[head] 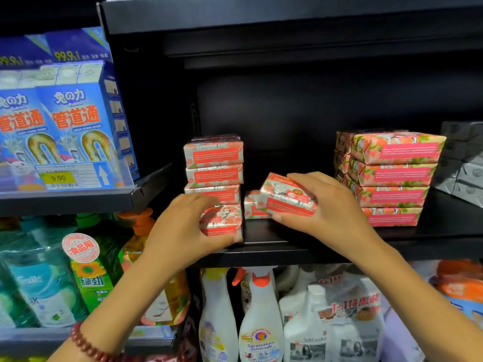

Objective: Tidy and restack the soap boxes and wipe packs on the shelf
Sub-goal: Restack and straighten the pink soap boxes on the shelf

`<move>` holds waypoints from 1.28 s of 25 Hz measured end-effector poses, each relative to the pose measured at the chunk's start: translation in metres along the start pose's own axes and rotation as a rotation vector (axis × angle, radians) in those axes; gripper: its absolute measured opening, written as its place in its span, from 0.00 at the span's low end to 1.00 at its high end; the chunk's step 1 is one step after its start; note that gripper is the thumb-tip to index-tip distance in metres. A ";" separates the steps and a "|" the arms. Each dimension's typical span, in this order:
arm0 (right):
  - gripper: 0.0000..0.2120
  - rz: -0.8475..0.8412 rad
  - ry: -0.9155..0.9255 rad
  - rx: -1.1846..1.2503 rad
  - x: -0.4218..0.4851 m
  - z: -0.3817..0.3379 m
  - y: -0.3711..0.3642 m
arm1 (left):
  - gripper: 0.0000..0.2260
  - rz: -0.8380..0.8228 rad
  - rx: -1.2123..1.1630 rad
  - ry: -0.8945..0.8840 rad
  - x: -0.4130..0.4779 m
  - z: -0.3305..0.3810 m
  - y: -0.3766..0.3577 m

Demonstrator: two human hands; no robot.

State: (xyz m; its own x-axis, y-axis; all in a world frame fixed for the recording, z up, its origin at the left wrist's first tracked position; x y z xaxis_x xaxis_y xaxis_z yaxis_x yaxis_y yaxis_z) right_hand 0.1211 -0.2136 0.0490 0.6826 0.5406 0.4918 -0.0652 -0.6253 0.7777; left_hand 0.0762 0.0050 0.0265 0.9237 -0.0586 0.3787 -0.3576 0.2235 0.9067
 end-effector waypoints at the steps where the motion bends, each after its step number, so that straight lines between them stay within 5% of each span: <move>1: 0.34 0.003 -0.011 0.000 -0.003 0.006 0.001 | 0.40 0.014 0.005 -0.009 0.001 0.000 -0.001; 21: 0.27 -0.371 0.066 -0.217 0.091 0.030 -0.032 | 0.41 0.074 -0.071 -0.025 -0.017 0.003 0.005; 29: 0.31 -0.409 0.078 -0.214 0.088 0.032 -0.031 | 0.40 0.142 -0.129 -0.070 -0.020 0.016 0.009; 32: 0.34 -0.283 0.041 -0.255 0.074 0.029 -0.014 | 0.38 0.150 -0.160 -0.110 -0.015 0.027 0.010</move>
State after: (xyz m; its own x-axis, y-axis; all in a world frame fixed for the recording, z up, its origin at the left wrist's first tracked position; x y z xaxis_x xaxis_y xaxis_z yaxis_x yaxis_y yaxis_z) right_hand 0.1936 -0.1805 0.0632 0.6698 0.6973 0.2551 -0.0608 -0.2909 0.9548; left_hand 0.0553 -0.0184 0.0352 0.8380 -0.1170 0.5331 -0.4555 0.3880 0.8012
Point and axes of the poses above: each hand's wrist, its own x-axis towards the middle knuckle, its own y-axis out of the back of the hand, z = x × y, the point moved 6 cm from there along x, towards the middle knuckle, and after that the axes turned 15 degrees about -z, right-handed, at the moved point
